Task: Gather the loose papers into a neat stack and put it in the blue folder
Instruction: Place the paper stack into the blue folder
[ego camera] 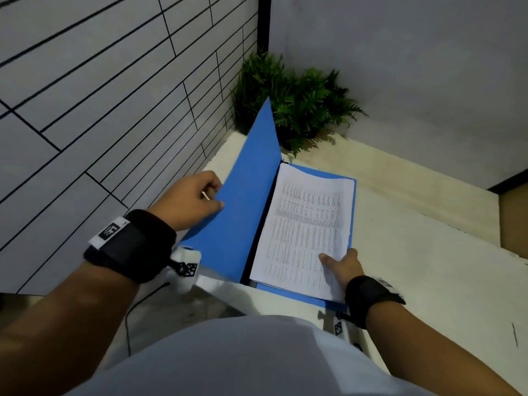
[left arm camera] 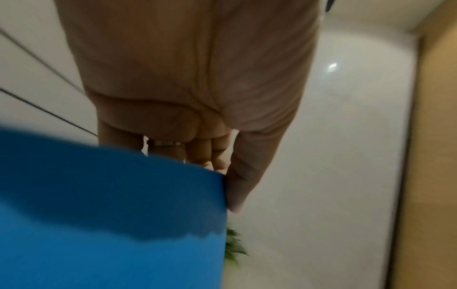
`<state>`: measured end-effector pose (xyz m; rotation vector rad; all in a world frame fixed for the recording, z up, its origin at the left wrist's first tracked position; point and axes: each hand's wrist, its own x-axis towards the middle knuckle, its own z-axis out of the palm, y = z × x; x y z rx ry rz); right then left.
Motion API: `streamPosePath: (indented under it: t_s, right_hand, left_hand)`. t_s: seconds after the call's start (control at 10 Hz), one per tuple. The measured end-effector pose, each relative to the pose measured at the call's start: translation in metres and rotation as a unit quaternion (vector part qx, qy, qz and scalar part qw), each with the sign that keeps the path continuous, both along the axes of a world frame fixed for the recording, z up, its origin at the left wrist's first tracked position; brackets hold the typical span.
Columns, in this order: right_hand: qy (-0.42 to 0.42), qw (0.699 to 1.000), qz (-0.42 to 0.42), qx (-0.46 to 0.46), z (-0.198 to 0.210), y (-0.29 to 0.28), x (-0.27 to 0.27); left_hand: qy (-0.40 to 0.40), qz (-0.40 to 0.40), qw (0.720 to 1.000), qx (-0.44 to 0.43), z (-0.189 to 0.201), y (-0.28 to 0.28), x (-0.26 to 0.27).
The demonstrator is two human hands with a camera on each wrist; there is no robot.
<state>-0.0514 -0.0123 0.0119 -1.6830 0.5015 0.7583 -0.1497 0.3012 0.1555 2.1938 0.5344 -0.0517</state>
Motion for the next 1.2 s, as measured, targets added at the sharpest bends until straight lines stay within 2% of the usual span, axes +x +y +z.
streamPosePath:
  t_s: [0.1, 0.2, 0.3, 0.4, 0.5, 0.6, 0.7, 0.8, 0.9, 1.0, 1.2]
  right_hand:
    - [-0.013, 0.998, 0.043, -0.033, 0.016, -0.001, 0.002]
    - [-0.030, 0.993, 0.098, -0.065, 0.026, -0.012, 0.009]
    - [-0.002, 0.996, 0.089, -0.016, 0.026, -0.028, 0.012]
    - [0.036, 0.997, 0.064, 0.001, 0.037, -0.040, 0.014]
    - [0.029, 0.995, 0.092, 0.022, 0.036, -0.047, 0.018]
    - [0.028, 0.994, 0.110, -0.002, 0.029, -0.042, 0.018]
    - [0.000, 0.991, 0.131, -0.039, 0.024, -0.021, 0.021]
    - [0.004, 0.983, 0.178, -0.042, 0.019, 0.013, 0.020]
    - [0.012, 0.970, 0.241, -0.044, 0.018, 0.055, 0.016]
    - [0.024, 0.961, 0.274, -0.024, 0.024, 0.093, 0.012]
    - [0.020, 0.945, 0.327, -0.009, 0.021, 0.125, 0.018]
  left_hand:
    - [0.007, -0.130, 0.987, -0.098, 0.014, -0.045, 0.006]
    - [0.127, -0.203, 0.947, -0.212, -0.016, -0.070, 0.019]
    - [0.232, -0.151, 0.951, -0.141, -0.060, -0.078, 0.029]
    - [0.247, -0.146, 0.957, -0.055, -0.100, -0.080, 0.028]
    - [0.227, -0.151, 0.959, -0.075, -0.127, -0.079, 0.019]
    - [0.228, -0.149, 0.957, -0.098, -0.137, -0.074, 0.017]
    - [0.209, -0.096, 0.967, -0.112, -0.140, -0.061, 0.017]
    - [0.172, 0.006, 0.980, -0.096, -0.144, -0.030, 0.015]
    - [0.161, 0.088, 0.983, -0.023, -0.138, 0.011, 0.011]
    - [0.145, 0.142, 0.979, 0.015, -0.135, 0.045, 0.010]
    - [0.138, 0.171, 0.975, 0.005, -0.146, 0.074, 0.009]
